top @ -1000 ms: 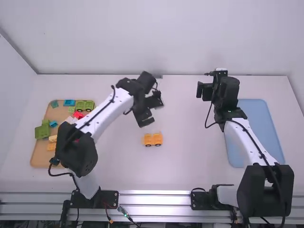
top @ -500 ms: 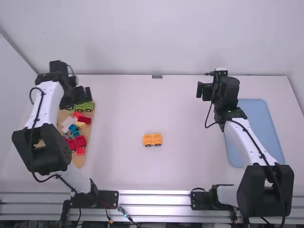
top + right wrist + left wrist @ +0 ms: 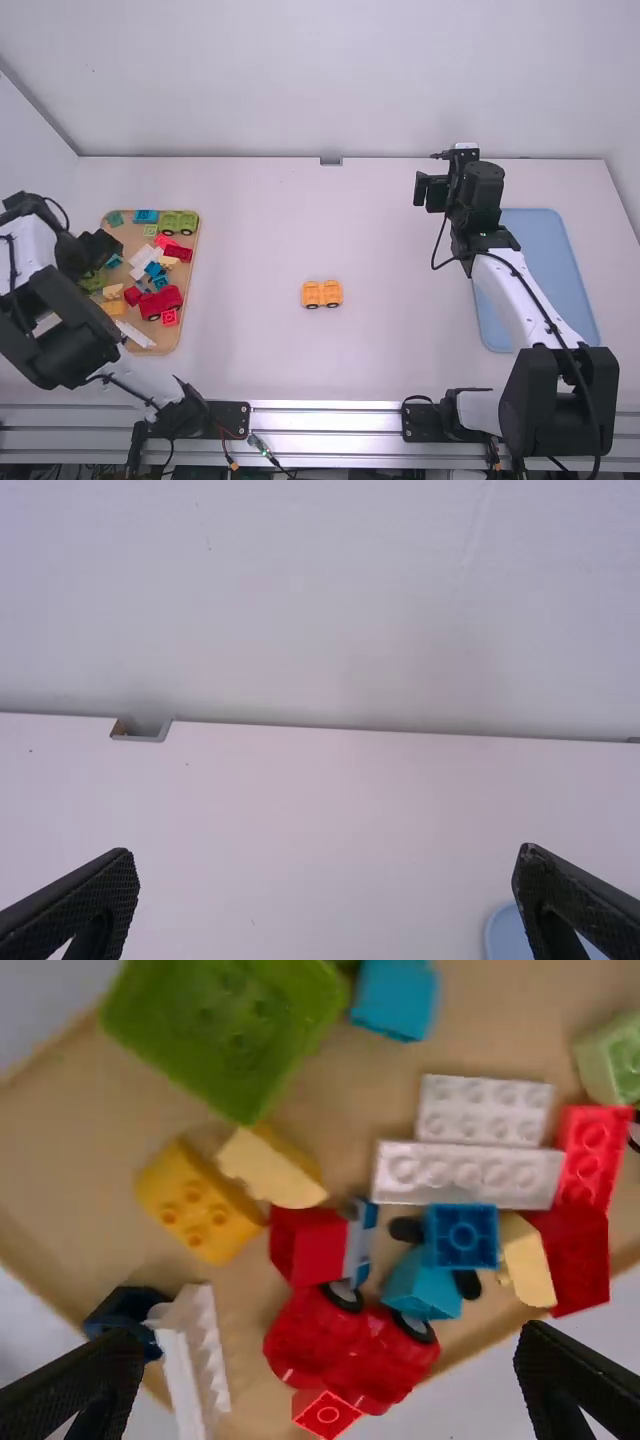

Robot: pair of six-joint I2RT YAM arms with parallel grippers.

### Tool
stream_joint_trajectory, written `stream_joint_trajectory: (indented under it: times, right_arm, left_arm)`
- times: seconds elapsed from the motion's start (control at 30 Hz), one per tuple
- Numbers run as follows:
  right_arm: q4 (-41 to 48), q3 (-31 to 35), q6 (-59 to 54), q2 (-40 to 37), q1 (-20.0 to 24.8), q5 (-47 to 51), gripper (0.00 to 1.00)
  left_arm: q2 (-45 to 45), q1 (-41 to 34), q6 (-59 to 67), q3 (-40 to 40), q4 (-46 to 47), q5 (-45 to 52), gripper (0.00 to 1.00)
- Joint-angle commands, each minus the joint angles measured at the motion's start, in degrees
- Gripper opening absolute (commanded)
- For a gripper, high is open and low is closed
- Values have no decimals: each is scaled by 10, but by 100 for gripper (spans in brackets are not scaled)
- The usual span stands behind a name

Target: Assemble lego blocks to make yellow taxi

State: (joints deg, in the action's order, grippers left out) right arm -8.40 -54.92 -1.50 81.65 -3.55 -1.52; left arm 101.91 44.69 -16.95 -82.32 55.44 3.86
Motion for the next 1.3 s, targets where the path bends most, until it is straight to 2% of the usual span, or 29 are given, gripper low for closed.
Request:
stream_joint_trajectory:
  times: [0.0,0.2,0.4,0.43,0.47,0.5,0.53,0.8,0.93,1.03,1.17,1.27]
  right_arm:
    - [-2,-25,2,3,-3,-1,99]
    - [-2,-25,2,3,-3,-1,99]
    - [5,-25,2,3,-3,-1,99]
    - [7,-25,2,3,-3,-1,99]
    - [8,-25,2,3,-3,-1,99]
    - [8,-25,2,3,-3,-1,99]
    - [9,-25,2,3,-3,-1,99]
    - [9,-25,2,3,-3,-1,99]
    - [10,-25,2,3,-3,-1,99]
    - [13,-25,2,3,-3,-1,99]
    - [14,-25,2,3,-3,-1,99]
    - [13,-25,2,3,-3,-1,99]
  left_arm:
    - [12,19,-43,11,0,2,99]
    - [29,11,-68,40,-29,-3,100]
    - [43,6,-138,61,-63,-5,80]
    - [43,6,-143,65,-73,-4,81]
    - [43,7,-144,71,-87,-1,89]
    - [43,7,-145,71,-89,-1,90]
    - [43,6,-150,77,-104,14,99]
    - [43,7,-150,100,-142,76,99]
    - [43,7,-167,106,-154,68,99]
    - [43,6,-229,106,-139,19,99]
    - [43,6,-262,106,-134,-9,91]
    - [43,5,-275,106,-142,-10,75]
